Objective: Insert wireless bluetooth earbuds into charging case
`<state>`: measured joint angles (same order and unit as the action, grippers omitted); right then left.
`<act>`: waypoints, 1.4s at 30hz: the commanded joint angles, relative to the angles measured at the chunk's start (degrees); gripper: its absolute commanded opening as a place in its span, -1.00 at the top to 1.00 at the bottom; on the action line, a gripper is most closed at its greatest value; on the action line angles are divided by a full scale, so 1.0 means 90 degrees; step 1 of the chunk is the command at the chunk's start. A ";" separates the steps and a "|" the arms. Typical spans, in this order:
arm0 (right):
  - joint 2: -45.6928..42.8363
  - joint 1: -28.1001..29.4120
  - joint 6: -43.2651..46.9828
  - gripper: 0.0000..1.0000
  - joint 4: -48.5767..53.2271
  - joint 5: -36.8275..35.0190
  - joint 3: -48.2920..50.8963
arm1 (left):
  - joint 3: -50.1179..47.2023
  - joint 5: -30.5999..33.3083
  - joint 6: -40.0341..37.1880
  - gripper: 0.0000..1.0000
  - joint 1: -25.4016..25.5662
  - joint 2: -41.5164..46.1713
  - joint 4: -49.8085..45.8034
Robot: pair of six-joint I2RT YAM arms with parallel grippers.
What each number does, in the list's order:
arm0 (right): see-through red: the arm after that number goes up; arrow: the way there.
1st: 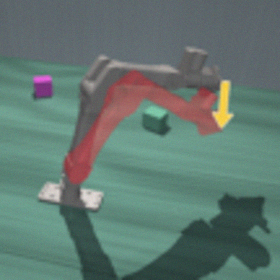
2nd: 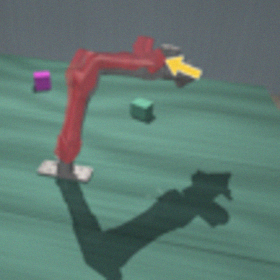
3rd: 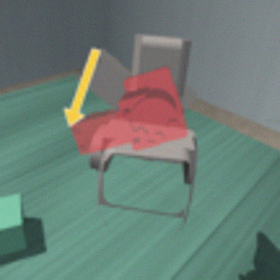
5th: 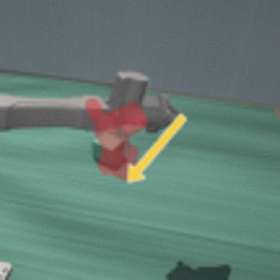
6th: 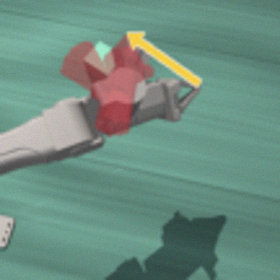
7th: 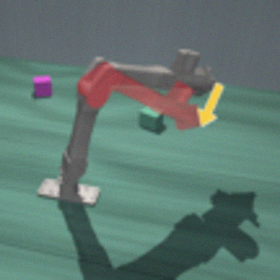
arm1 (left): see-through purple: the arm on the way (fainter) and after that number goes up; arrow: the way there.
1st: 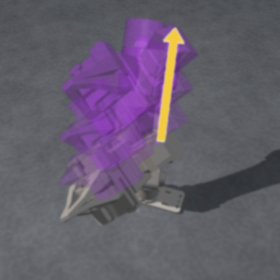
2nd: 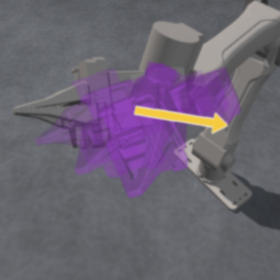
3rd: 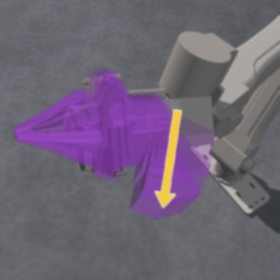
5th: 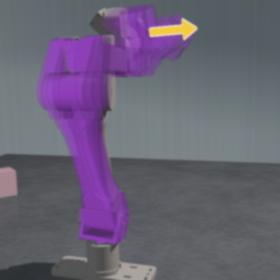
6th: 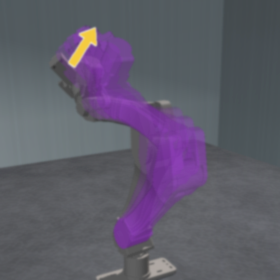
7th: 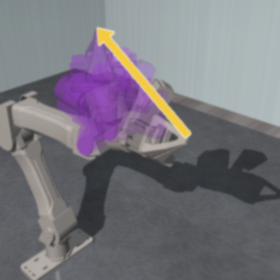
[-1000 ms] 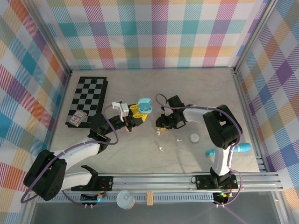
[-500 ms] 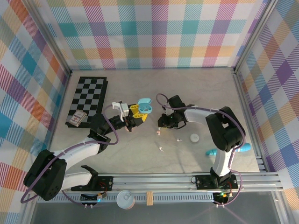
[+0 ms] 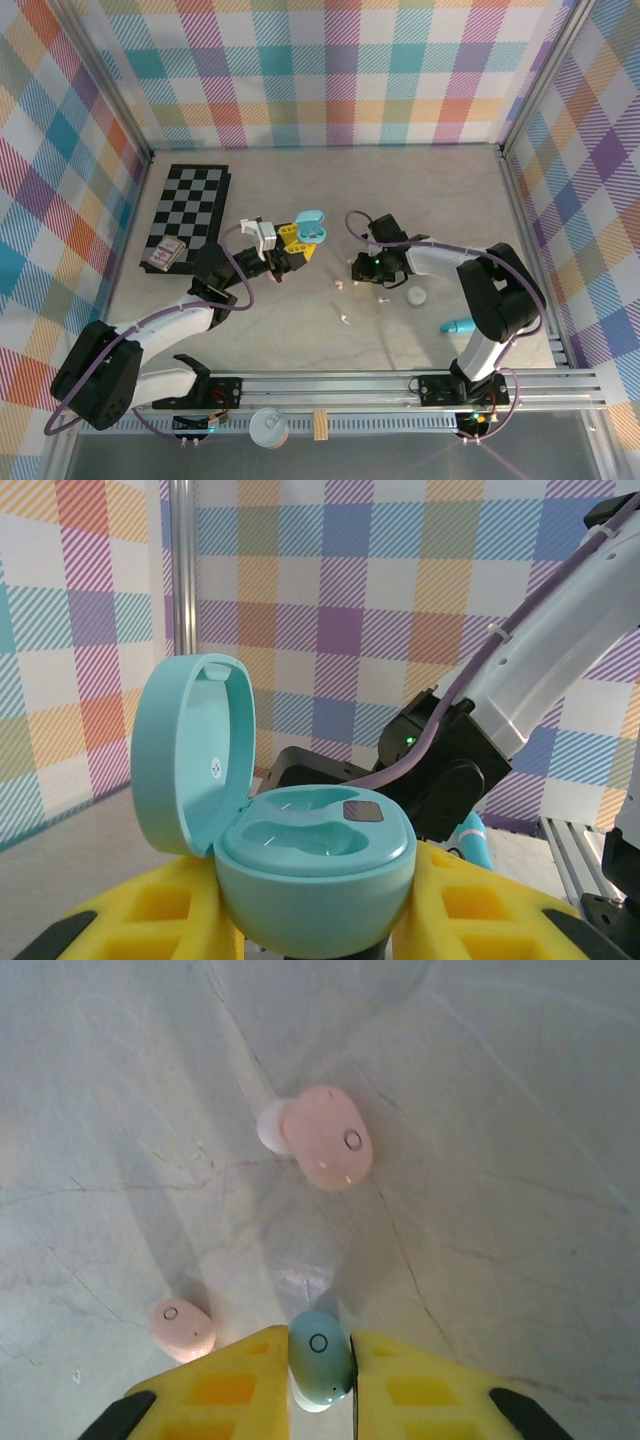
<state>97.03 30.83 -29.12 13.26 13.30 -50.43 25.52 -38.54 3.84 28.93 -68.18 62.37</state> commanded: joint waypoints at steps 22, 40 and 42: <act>0.0223 -0.0271 0.0335 0.27 -0.0466 0.1271 0.0157 | 0.0064 -0.0246 -0.0069 0.34 -0.0060 -0.0027 0.0099; 0.0150 -0.0266 0.0280 0.45 -0.0723 0.1691 0.0503 | 0.0077 -0.0313 -0.0026 0.34 -0.0059 0.0018 0.0004; 0.0178 -0.0271 0.0254 0.45 -0.0791 0.1803 0.0510 | 0.0058 -0.0297 -0.0034 0.33 -0.0060 0.0043 0.0013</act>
<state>98.70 28.12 -26.76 6.87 26.70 -46.89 25.52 -39.94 3.64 28.93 -68.51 61.25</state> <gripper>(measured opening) 0.278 0.339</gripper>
